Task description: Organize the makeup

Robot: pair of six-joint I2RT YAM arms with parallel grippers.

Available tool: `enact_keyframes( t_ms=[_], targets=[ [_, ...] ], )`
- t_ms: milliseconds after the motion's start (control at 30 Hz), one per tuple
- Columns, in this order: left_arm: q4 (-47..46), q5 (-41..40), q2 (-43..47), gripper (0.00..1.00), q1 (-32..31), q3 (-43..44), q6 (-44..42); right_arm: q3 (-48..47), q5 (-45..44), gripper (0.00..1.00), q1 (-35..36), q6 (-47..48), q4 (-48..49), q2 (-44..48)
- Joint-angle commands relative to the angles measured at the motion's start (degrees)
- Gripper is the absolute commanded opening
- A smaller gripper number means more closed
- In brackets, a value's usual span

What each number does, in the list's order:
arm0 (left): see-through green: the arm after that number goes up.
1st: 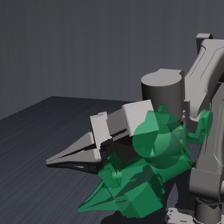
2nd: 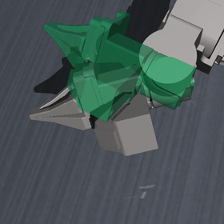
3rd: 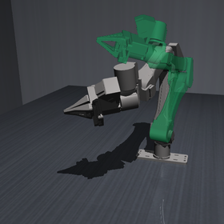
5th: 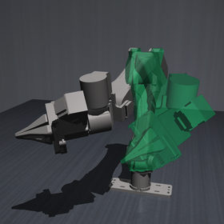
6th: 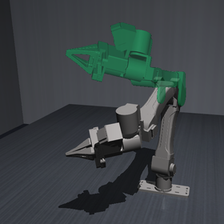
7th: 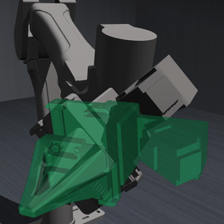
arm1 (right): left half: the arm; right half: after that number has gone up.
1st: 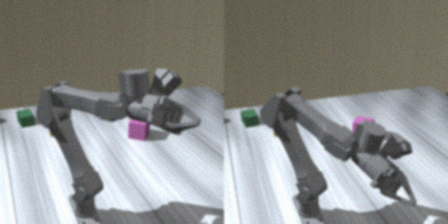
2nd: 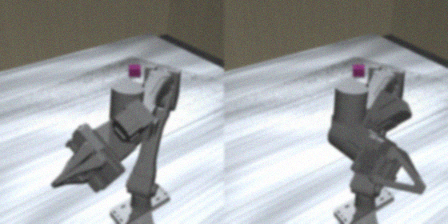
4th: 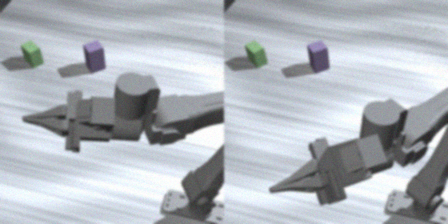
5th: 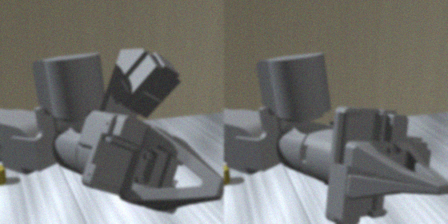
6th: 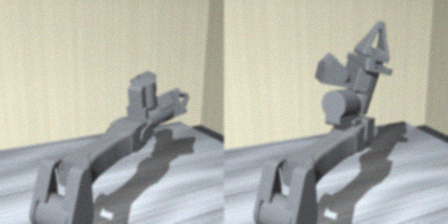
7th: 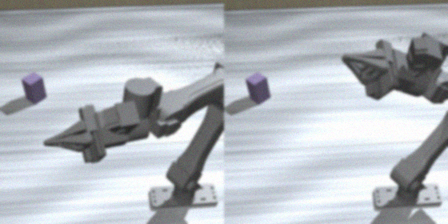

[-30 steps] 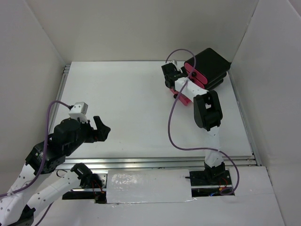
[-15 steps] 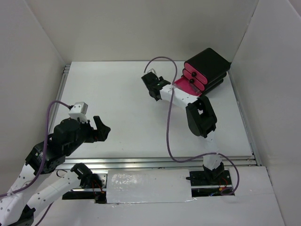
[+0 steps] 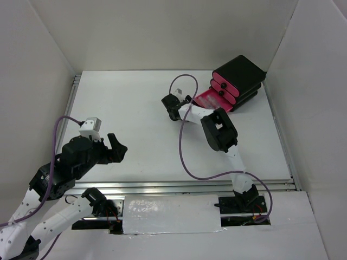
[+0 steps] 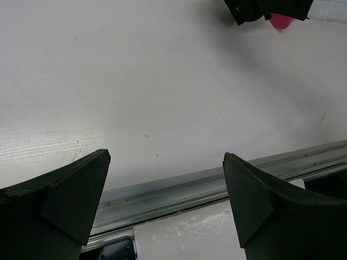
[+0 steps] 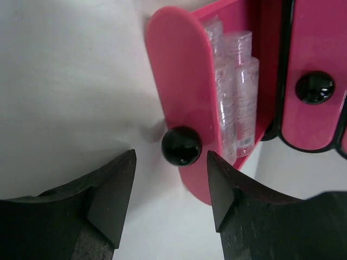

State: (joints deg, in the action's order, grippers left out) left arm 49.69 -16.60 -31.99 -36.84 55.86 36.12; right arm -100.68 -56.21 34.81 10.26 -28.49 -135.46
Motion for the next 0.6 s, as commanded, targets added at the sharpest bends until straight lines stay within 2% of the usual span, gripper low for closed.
enact_keyframes(
  t_ms=[0,367,567],
  targets=[
    [-1.8,0.3,0.4,0.99,-0.1,-0.4,-1.0,-4.9,-4.3,0.63,0.0,1.7,1.6,-3.3],
    [-2.0,0.2,1.8,0.99,-0.2,-0.6,-1.0,-11.9,0.3,0.59,-1.7,-2.6,-9.4,-4.6],
    [-2.0,0.2,1.9,0.99,-0.2,-0.6,-1.0,-11.8,0.4,0.58,-2.7,-4.6,-13.6,-4.0]
  ],
)
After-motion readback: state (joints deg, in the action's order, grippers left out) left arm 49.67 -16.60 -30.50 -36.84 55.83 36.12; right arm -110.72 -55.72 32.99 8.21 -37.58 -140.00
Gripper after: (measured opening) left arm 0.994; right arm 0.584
